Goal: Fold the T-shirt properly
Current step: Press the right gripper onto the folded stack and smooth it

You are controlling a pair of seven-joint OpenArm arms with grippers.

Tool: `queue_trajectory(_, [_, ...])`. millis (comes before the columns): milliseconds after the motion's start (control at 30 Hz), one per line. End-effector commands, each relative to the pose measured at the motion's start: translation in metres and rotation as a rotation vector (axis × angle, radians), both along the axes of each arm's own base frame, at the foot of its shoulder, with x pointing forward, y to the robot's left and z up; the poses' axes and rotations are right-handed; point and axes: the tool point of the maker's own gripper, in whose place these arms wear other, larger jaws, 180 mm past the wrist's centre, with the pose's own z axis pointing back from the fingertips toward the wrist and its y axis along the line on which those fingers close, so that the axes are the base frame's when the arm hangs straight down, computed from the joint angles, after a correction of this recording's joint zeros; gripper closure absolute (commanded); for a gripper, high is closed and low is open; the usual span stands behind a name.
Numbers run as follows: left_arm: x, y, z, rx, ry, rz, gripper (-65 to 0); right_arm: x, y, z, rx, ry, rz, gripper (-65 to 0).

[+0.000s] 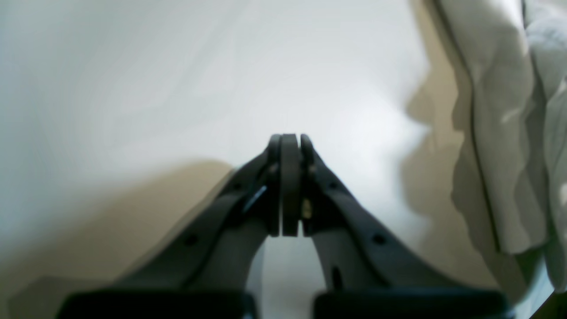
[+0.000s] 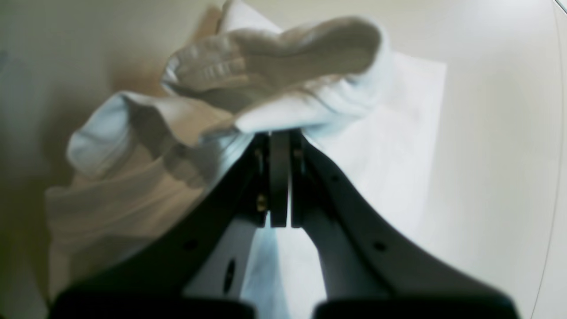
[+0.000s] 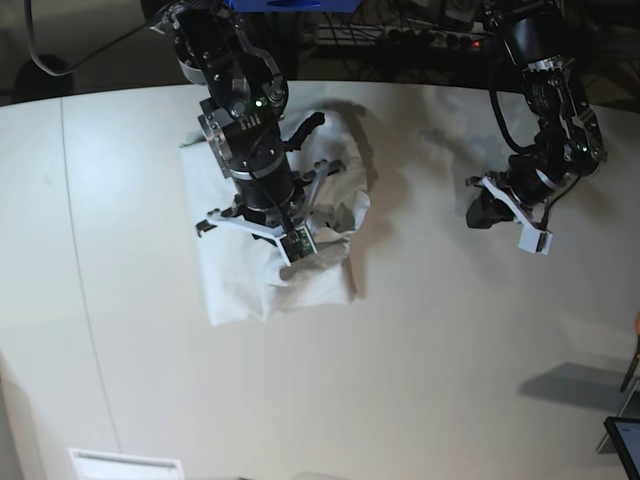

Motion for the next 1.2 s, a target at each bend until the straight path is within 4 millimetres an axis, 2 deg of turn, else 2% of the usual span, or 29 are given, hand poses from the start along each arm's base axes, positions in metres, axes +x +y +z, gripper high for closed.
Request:
queue_trajectory(0, [0.009,0.004,0.015,0.002,-0.053,-0.002,0.0,0.012,0.004,0.017,0.017,-0.062,0.001,-1.0])
queue_trajectory(167, [0.009,0.004,0.015,0.002,-0.055,-0.002,0.0,0.028,0.007,0.02,0.0,-0.083,0.006,-1.0])
queue_trajectory(367, [0.009,0.004,0.015,0.002,-0.055,-0.002,0.0,0.039,0.017,0.026,0.003,-0.101,0.025,-1.0])
queue_trajectory(633, [0.009,0.004,0.015,0.002,-0.055,-0.002,0.0,0.04,0.047,0.007,-0.048,-0.071,0.12,-1.0])
queue_trajectory(767, [0.009,0.004,0.015,0.002,-0.055,-0.002,0.0,0.053,0.055,0.008,-0.078,-0.09,0.148,-1.0])
queue_trajectory(867, [0.009,0.003,0.015,0.0,-0.055,-0.002,0.0,0.062,0.065,0.004,-0.03,-0.07,0.174,-1.0])
queue_trajectory(1067, [0.009,0.003,0.015,0.0,-0.055,-0.002,0.0,0.069,0.068,-0.023,-0.025,0.018,0.189,-1.0])
queue_trajectory(1167, [0.009,0.004,0.015,0.002,-0.055,-0.002,0.0,0.069,0.069,-0.018,-0.02,0.007,0.195,-1.0])
